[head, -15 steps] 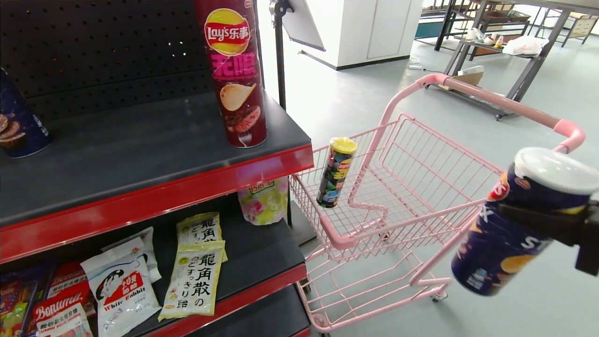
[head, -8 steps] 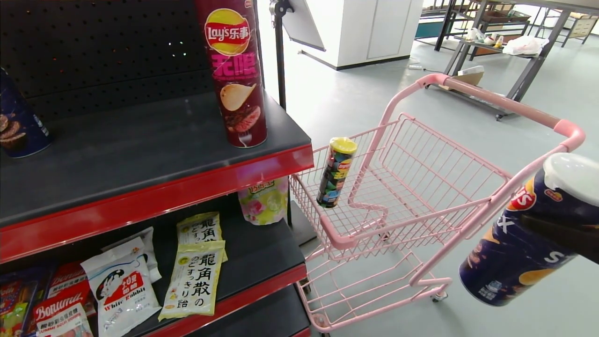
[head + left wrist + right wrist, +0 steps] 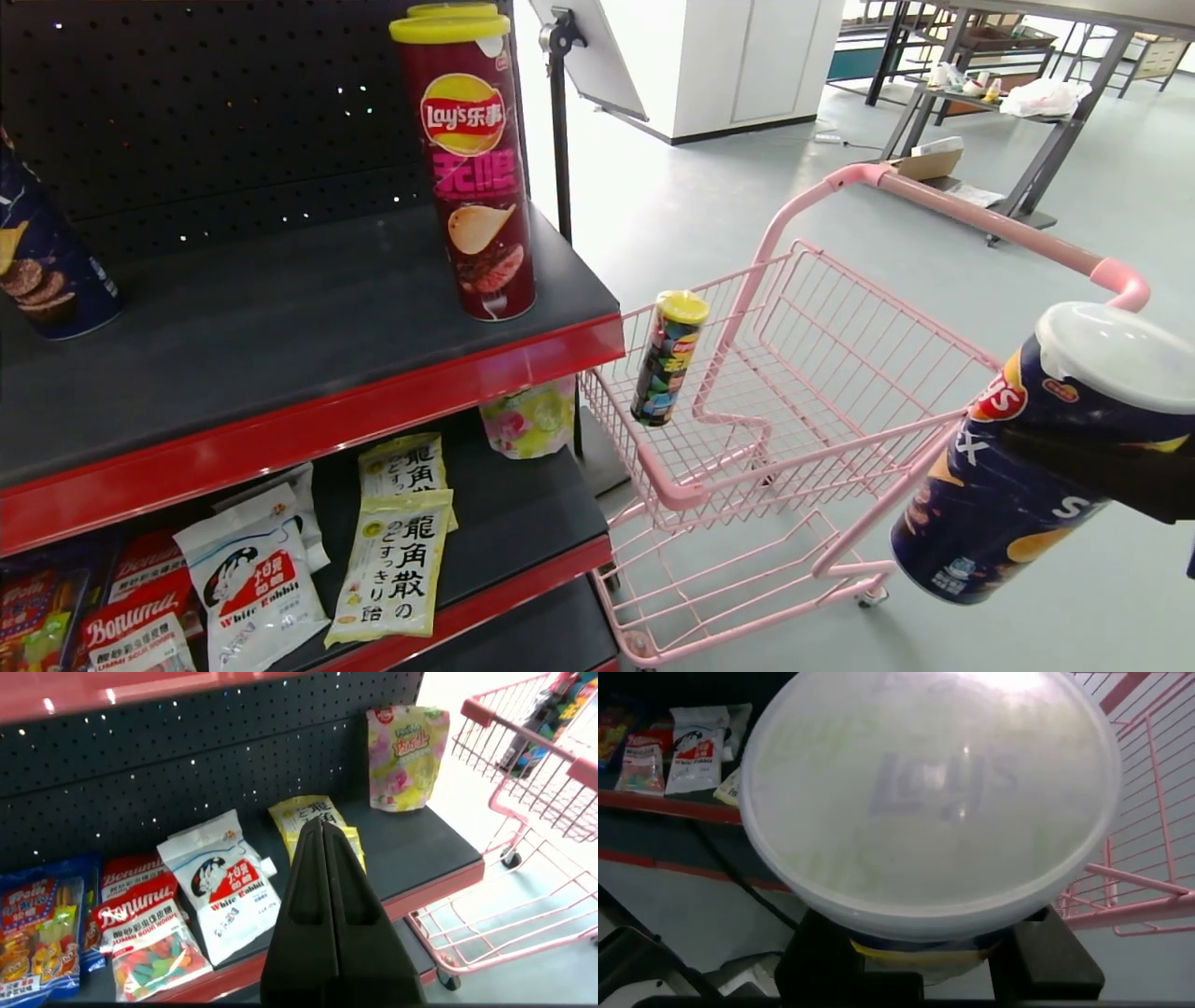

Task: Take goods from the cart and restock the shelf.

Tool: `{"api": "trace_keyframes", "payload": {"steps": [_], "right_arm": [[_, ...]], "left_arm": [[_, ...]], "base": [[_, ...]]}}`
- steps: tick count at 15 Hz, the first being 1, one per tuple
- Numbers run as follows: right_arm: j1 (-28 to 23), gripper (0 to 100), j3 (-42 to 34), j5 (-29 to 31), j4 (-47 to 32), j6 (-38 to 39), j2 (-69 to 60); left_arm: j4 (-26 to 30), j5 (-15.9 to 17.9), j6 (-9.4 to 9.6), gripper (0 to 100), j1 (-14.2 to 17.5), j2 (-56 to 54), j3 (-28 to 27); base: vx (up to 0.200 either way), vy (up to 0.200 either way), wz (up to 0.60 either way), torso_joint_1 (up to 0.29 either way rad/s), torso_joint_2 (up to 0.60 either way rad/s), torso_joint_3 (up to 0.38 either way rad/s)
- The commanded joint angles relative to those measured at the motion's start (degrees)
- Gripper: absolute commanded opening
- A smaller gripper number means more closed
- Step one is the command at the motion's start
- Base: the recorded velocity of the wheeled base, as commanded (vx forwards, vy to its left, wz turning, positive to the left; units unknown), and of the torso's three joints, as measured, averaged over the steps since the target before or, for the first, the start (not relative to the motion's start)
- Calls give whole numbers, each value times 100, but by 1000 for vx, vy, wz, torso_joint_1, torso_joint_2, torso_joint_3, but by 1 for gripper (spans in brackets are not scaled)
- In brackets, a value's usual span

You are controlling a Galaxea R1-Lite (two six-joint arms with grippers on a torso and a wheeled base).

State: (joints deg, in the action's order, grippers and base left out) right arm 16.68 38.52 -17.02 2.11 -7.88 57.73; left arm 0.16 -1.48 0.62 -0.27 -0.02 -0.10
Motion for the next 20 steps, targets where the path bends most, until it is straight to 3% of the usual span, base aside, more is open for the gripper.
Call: {"api": "trace_keyframes", "payload": {"steps": [1, 12, 17, 20], "right_arm": [[2, 0, 24, -3, 9, -4, 142], [11, 0, 147, -100, 9, -153, 388], [2, 0, 85, -47, 0, -452, 396], [2, 0, 76, -30, 0, -452, 388]], "left_arm": [[2, -2, -1, 0, 0, 2, 1], [2, -2, -1, 0, 0, 2, 1], [2, -2, -1, 0, 0, 2, 1], [2, -2, -1, 0, 0, 2, 1]], "base": [[0, 0, 0, 154, -496, -349], [0, 0, 0, 196, -544, -350], [0, 0, 0, 126, -326, -195], [0, 0, 600, 14, -10, -9]]}}
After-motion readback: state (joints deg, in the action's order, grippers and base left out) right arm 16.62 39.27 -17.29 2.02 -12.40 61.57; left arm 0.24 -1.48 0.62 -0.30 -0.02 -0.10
